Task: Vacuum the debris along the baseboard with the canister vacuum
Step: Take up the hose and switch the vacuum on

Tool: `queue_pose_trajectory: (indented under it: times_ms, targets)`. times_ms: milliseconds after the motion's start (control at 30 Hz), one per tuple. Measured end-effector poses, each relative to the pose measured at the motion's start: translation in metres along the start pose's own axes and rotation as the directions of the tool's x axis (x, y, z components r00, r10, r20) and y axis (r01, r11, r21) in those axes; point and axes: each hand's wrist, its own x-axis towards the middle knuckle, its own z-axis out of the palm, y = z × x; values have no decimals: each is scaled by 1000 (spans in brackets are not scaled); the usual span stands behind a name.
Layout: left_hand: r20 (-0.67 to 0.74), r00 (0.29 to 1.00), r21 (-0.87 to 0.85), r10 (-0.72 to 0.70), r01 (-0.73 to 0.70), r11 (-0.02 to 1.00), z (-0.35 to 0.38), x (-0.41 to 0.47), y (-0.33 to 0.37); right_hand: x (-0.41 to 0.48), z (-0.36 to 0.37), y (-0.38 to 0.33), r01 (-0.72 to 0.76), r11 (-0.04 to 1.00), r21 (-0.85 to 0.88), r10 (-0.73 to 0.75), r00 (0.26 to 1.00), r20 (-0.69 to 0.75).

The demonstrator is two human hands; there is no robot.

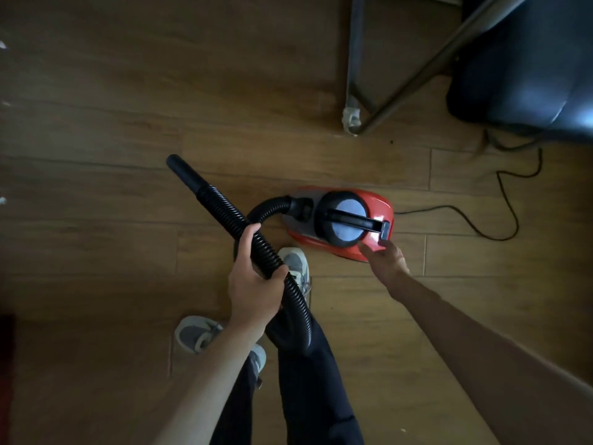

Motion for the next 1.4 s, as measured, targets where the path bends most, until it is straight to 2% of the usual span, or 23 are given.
queue_pose_trajectory:
  times_ms: [100, 267, 500, 700, 1033, 1333, 1400]
  targets:
    - [-8, 1000, 51, -13, 13, 999, 17, 11, -1, 26, -11, 5, -6, 1000, 30, 7, 999, -33]
    - [-1, 998, 94, -62, 62, 994, 36, 34, -8, 59, -16, 6, 23, 996, 84, -23, 1000, 4]
    - [13, 993, 162, -118, 115, 980, 53, 47, -18, 81, -21, 14, -15, 983, 183, -20, 983, 184]
    - [11, 995, 221, -100, 95, 971, 59, 47, -14, 89, -22, 17, -38, 963, 266, -38, 961, 276]
    - [28, 992, 209, -125, 117, 971, 54, 50, -9, 85, -13, 21, -75, 915, 396, -41, 960, 276]
    - [52, 992, 223, -118, 103, 969, 51, 54, -9, 94, -16, 26, -5, 933, 360, -86, 968, 237]
    - [54, 990, 224, -131, 116, 968, 51, 56, -10, 99, -15, 29, -16, 927, 375, -91, 960, 266]
